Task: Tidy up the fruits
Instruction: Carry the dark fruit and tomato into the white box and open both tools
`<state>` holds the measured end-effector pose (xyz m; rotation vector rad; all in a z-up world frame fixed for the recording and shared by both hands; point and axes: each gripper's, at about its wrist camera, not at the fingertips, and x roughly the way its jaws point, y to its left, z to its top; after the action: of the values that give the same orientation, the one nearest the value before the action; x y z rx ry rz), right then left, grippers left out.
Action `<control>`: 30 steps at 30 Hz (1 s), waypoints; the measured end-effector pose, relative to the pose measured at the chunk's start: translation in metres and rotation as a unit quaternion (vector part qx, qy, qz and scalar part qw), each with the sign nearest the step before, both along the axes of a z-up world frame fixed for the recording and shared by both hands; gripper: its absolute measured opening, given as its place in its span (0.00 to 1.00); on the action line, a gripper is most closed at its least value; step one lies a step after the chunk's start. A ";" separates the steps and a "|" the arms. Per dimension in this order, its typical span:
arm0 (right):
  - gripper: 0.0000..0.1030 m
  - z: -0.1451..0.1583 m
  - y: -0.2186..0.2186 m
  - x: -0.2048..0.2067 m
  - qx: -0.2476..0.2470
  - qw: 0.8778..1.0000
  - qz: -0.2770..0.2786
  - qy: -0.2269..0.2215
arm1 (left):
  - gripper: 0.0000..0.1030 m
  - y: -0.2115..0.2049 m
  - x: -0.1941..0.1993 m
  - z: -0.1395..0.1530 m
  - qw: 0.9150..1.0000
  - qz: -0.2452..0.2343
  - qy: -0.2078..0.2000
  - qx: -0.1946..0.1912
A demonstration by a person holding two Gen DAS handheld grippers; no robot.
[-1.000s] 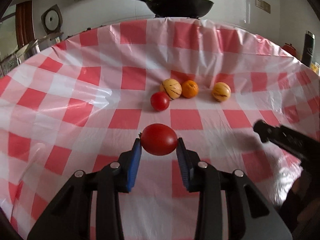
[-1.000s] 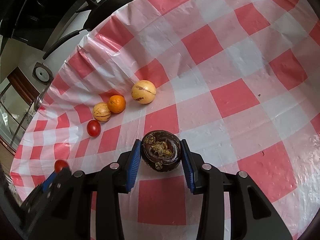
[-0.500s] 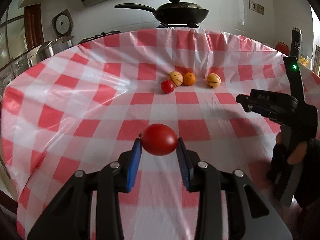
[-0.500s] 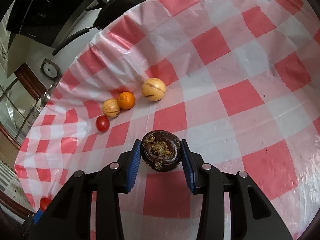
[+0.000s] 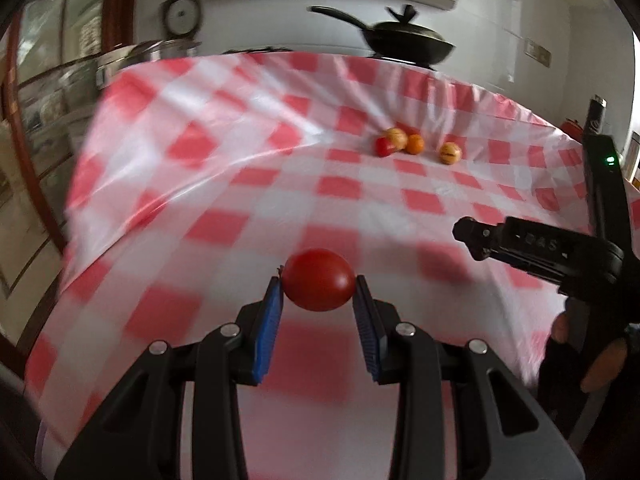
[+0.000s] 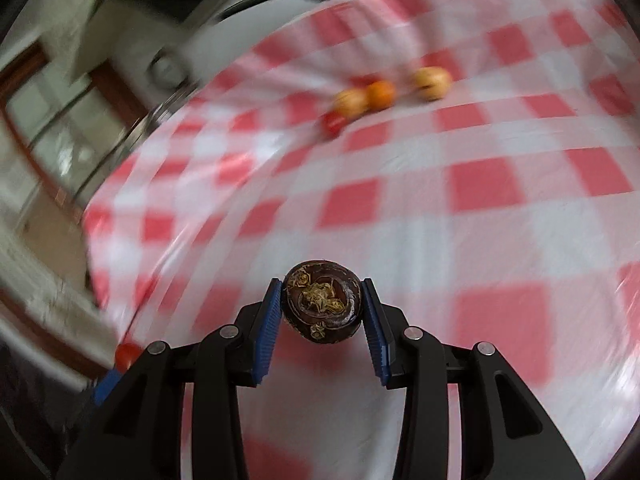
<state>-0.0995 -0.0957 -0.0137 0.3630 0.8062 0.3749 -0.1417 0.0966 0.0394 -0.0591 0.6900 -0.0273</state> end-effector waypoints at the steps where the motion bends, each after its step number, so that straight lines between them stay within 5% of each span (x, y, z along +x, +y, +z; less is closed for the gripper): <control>1: 0.38 0.001 0.013 -0.009 -0.009 1.000 0.019 -0.005 | 0.35 0.010 -0.009 -0.002 1.000 0.009 0.001 0.000; 6: 0.38 0.005 0.077 -0.056 -0.047 0.993 0.105 -0.028 | 0.35 0.069 -0.062 -0.007 0.998 0.068 -0.001 -0.016; 11: 0.38 0.010 0.139 -0.116 -0.089 0.973 0.202 -0.072 | 0.35 0.119 -0.115 -0.008 0.992 0.122 -0.003 -0.013; 15: 0.38 0.009 0.183 -0.164 -0.110 0.945 0.289 -0.103 | 0.35 0.149 -0.156 -0.018 0.987 0.162 0.007 -0.017; 24: 0.38 -0.022 0.256 -0.255 -0.192 0.857 0.455 -0.148 | 0.35 0.205 -0.225 -0.085 0.960 0.260 0.082 -0.059; 30: 0.38 -0.048 0.280 -0.273 -0.227 0.823 0.502 -0.137 | 0.35 0.219 -0.235 -0.129 0.946 0.285 0.128 -0.092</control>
<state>-0.3726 0.1844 -0.0621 -0.6104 0.7181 1.1652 -0.3765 0.3153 -0.0895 -0.4463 0.9085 0.4804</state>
